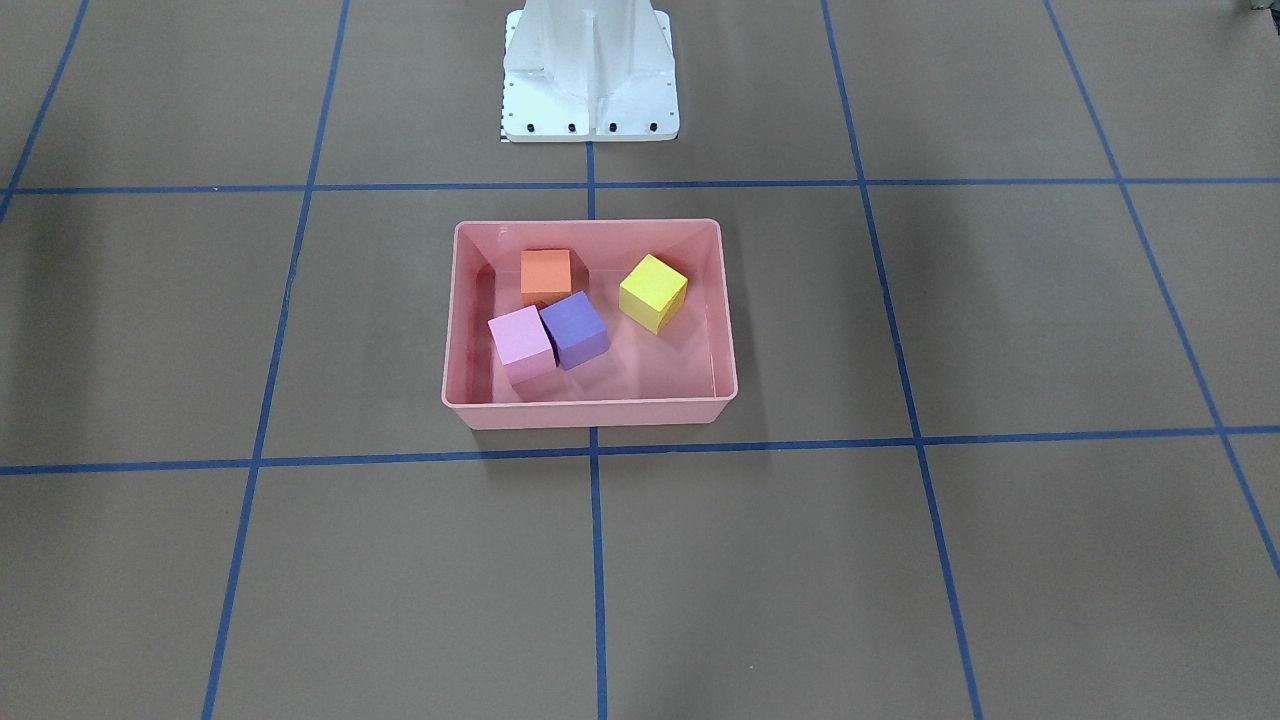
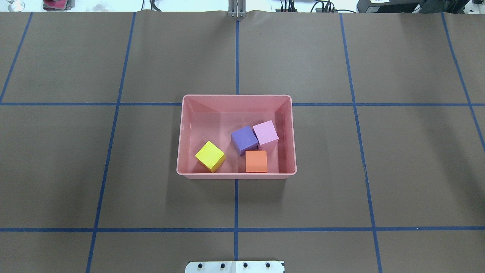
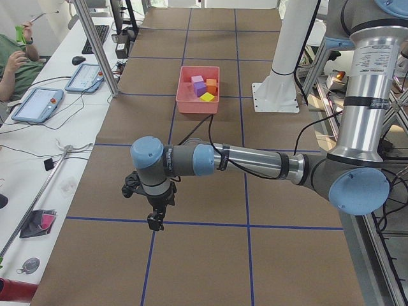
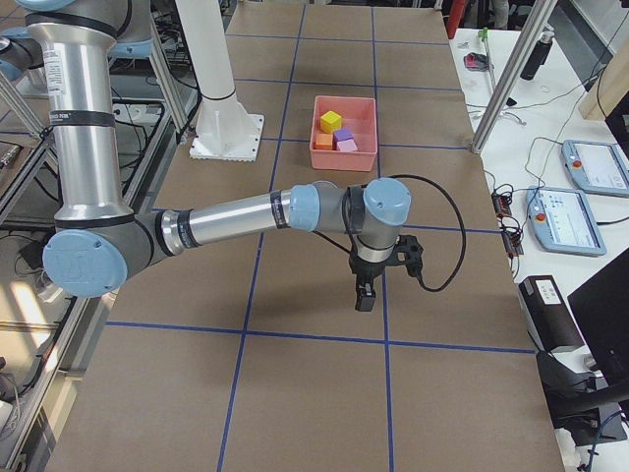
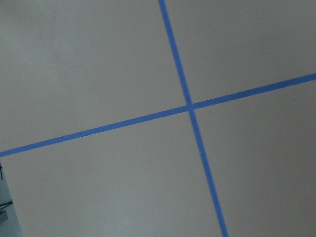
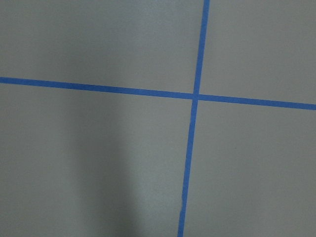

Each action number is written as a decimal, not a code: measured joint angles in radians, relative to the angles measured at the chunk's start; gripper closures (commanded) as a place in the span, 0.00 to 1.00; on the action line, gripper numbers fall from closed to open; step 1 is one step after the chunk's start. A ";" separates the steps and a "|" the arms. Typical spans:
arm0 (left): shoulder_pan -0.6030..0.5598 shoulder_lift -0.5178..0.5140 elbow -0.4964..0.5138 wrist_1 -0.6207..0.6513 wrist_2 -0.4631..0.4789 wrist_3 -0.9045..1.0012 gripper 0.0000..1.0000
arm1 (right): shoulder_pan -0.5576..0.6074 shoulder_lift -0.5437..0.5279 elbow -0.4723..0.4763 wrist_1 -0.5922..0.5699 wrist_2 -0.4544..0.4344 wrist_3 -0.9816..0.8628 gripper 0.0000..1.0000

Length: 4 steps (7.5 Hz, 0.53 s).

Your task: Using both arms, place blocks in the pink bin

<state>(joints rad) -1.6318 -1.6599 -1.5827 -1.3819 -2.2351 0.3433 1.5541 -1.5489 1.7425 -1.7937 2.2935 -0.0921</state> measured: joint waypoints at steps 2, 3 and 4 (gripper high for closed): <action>-0.014 0.017 0.017 -0.020 -0.028 -0.064 0.00 | 0.011 -0.076 -0.039 0.147 0.003 -0.001 0.00; -0.015 0.027 0.016 -0.053 -0.044 -0.113 0.00 | 0.012 -0.106 -0.049 0.200 0.004 0.002 0.00; -0.015 0.031 0.013 -0.077 -0.063 -0.151 0.00 | 0.012 -0.123 -0.057 0.226 0.005 0.004 0.00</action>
<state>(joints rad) -1.6468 -1.6286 -1.5695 -1.4588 -2.2981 0.1920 1.5665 -1.6715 1.6859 -1.5676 2.2981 -0.0876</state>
